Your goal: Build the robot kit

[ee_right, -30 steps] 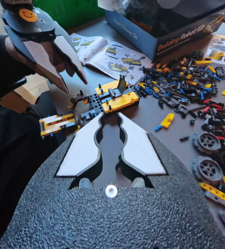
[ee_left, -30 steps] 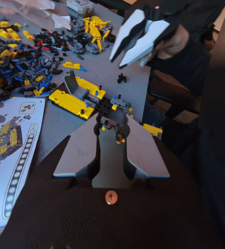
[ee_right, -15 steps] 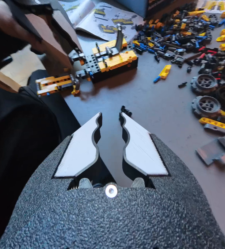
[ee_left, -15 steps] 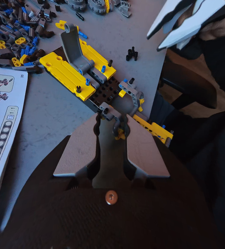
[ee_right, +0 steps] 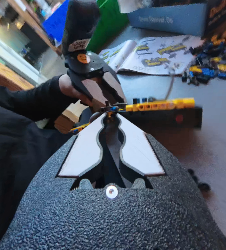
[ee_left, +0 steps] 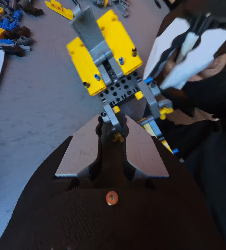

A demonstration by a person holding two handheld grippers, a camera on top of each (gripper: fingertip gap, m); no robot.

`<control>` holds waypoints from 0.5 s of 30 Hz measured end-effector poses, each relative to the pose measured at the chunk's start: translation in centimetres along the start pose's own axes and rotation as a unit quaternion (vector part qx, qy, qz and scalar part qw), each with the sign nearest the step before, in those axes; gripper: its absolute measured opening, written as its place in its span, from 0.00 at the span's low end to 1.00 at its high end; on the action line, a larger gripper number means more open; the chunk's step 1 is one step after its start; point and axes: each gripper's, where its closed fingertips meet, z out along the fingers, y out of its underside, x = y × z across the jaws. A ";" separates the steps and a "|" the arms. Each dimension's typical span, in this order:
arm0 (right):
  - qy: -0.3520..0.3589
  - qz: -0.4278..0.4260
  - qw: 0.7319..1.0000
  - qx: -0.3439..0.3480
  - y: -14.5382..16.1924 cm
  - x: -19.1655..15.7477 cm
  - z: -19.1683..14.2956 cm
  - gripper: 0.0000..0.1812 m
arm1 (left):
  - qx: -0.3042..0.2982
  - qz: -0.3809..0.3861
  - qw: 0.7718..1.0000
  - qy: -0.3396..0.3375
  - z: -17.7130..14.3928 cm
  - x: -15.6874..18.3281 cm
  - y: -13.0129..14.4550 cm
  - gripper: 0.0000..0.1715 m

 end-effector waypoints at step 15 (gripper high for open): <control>0.070 -0.093 0.991 -0.058 -3.5 2.0 3.1 0.00 | 0.026 0.129 0.973 -0.190 -1.5 -3.8 -2.0 0.19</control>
